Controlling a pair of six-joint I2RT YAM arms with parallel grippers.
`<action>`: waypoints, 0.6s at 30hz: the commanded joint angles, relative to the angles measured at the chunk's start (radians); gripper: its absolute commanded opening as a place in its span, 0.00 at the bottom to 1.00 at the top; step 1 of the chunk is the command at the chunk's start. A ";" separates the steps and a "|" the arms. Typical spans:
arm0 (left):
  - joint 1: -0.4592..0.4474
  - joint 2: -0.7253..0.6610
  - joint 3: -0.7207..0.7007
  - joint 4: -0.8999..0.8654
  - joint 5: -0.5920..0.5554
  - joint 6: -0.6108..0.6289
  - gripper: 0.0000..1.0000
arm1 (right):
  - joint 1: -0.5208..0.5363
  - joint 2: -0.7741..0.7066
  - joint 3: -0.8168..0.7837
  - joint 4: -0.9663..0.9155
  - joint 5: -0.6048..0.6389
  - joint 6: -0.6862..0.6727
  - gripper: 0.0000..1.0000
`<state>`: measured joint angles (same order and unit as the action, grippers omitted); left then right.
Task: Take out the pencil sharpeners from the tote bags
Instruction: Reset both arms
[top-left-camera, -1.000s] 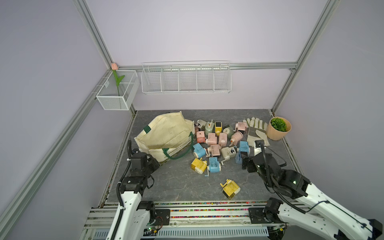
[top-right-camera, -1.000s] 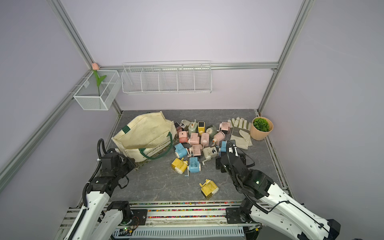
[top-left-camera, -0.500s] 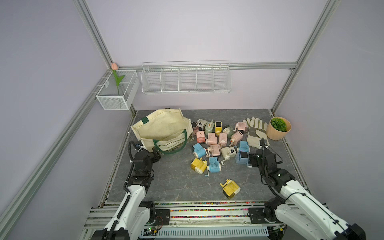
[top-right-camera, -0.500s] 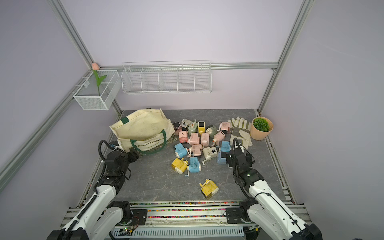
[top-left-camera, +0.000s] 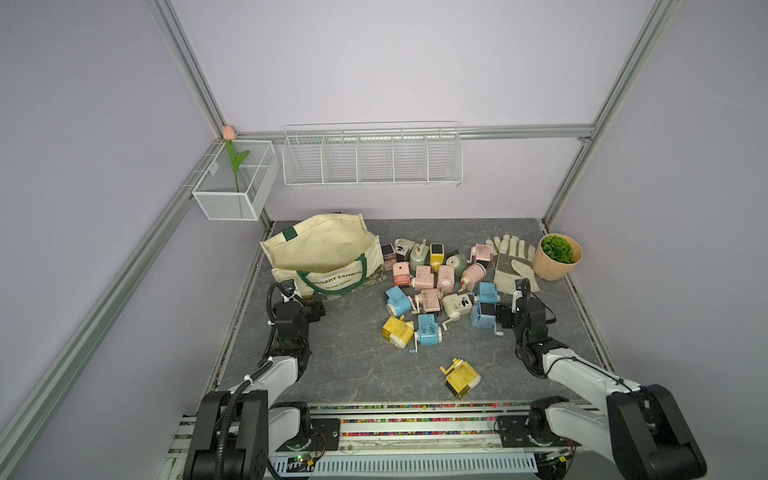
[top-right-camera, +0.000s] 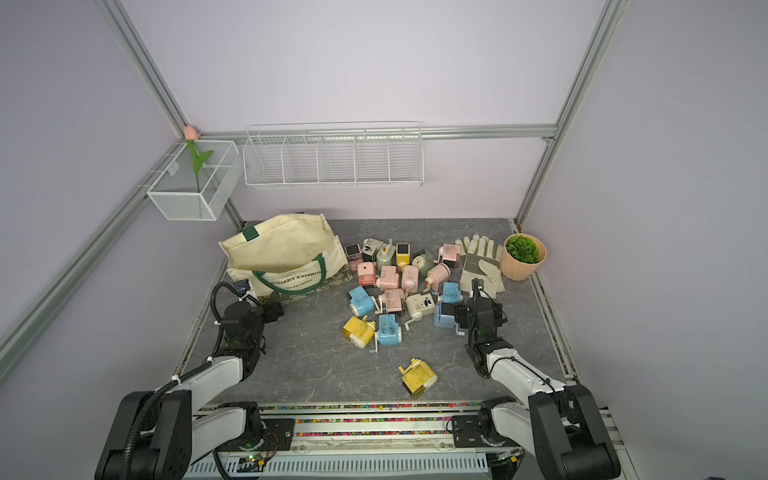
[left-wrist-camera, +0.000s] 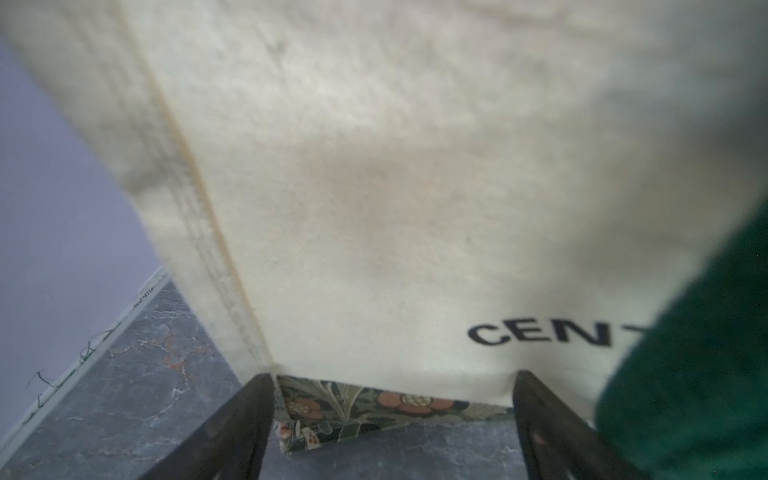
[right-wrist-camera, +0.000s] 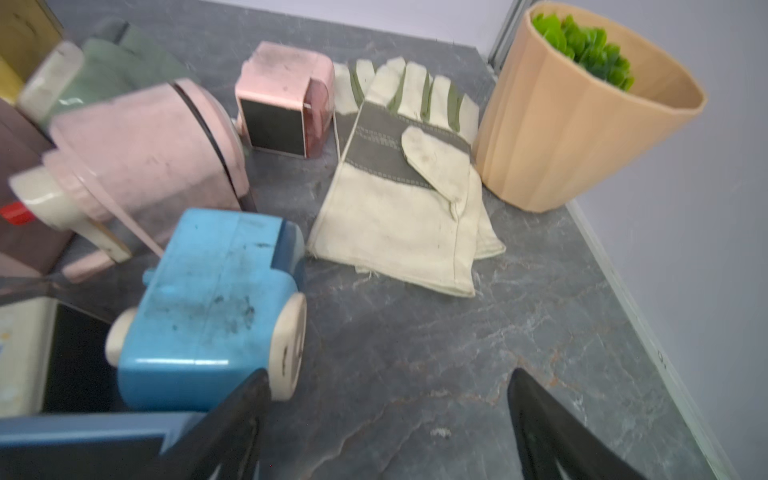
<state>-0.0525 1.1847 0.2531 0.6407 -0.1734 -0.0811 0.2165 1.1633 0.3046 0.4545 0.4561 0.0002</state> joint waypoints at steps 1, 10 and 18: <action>0.001 0.052 0.025 0.135 -0.014 0.043 0.89 | -0.006 0.062 -0.051 0.327 0.011 -0.087 0.90; 0.003 0.303 0.091 0.245 -0.020 0.046 0.91 | -0.067 0.353 -0.087 0.748 -0.071 -0.125 0.90; 0.002 0.338 0.164 0.170 -0.047 0.050 0.99 | -0.150 0.386 0.044 0.515 -0.160 -0.045 0.90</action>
<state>-0.0521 1.5352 0.3859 0.8566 -0.1989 -0.0383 0.0849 1.5555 0.3244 0.9997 0.3408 -0.0776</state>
